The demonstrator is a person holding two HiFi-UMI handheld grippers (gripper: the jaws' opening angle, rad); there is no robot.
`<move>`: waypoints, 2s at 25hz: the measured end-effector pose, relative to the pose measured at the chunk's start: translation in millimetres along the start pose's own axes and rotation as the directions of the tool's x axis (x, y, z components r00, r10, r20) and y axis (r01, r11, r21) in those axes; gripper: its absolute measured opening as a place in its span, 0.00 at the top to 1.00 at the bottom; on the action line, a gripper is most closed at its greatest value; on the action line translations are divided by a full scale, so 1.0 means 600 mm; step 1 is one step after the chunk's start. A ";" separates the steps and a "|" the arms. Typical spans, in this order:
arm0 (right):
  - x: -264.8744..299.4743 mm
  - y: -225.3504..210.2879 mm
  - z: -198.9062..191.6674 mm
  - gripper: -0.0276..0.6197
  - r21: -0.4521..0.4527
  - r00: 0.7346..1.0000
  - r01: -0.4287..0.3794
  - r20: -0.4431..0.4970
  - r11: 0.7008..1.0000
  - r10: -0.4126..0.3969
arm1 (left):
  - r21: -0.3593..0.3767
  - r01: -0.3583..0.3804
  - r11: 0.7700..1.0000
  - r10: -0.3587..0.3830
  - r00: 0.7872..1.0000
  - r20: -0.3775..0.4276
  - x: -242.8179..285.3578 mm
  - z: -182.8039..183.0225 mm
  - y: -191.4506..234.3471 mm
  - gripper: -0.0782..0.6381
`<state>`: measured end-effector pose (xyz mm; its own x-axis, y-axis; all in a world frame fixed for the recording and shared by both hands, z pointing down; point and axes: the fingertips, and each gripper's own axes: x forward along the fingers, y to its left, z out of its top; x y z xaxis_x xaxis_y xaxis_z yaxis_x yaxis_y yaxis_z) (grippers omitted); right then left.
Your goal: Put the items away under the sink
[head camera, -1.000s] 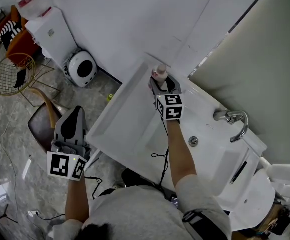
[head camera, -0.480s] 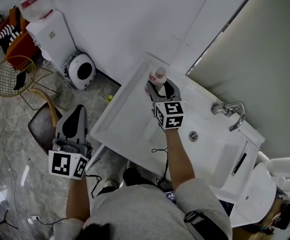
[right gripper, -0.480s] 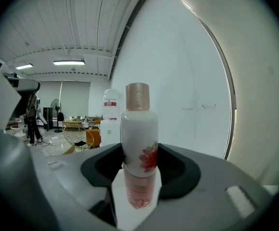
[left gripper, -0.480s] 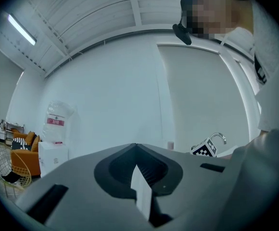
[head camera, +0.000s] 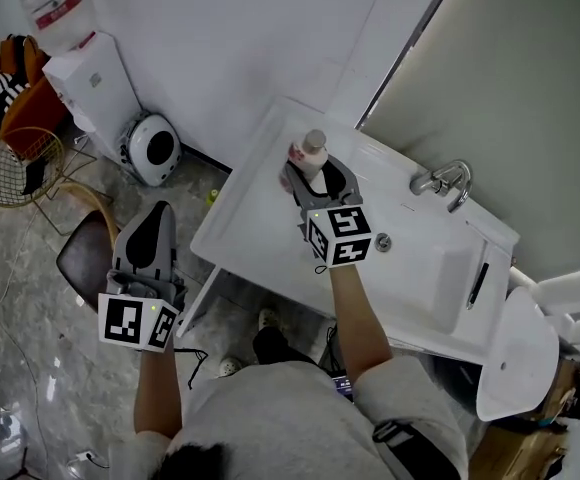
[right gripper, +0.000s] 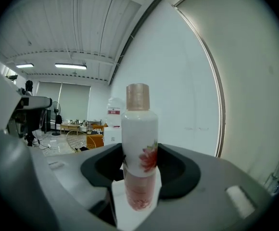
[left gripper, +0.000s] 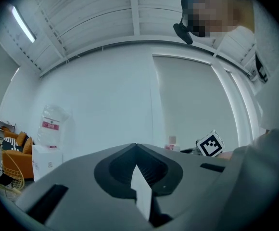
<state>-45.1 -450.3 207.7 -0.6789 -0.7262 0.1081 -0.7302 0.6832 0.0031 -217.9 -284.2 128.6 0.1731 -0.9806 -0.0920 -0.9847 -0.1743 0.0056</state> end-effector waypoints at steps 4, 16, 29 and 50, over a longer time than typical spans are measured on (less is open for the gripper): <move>-0.056 0.044 0.018 0.60 -0.006 1.000 0.014 0.016 1.000 -0.014 | -0.005 0.034 0.999 -0.033 0.999 0.018 -0.040 0.014 -0.009 0.89; -0.220 0.160 0.047 0.60 0.000 0.995 0.070 0.067 0.998 -0.070 | -0.030 0.153 0.988 -0.151 0.986 0.064 -0.152 0.032 -0.051 0.89; -0.372 0.261 0.014 0.60 0.019 0.985 0.153 0.077 0.988 -0.154 | -0.039 0.246 0.969 -0.242 0.967 0.077 -0.261 0.026 -0.096 0.89; -0.461 0.280 -0.050 0.60 0.080 0.988 0.114 0.097 0.990 -0.122 | -0.065 0.224 0.973 -0.222 0.974 0.035 -0.277 -0.012 -0.171 0.89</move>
<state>22.4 -132.3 207.9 -0.5889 -0.8081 0.0094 -0.8069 0.5873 -0.0637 -145.7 -104.0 150.6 0.3862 -0.9138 -0.1258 -0.9175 -0.3946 0.0492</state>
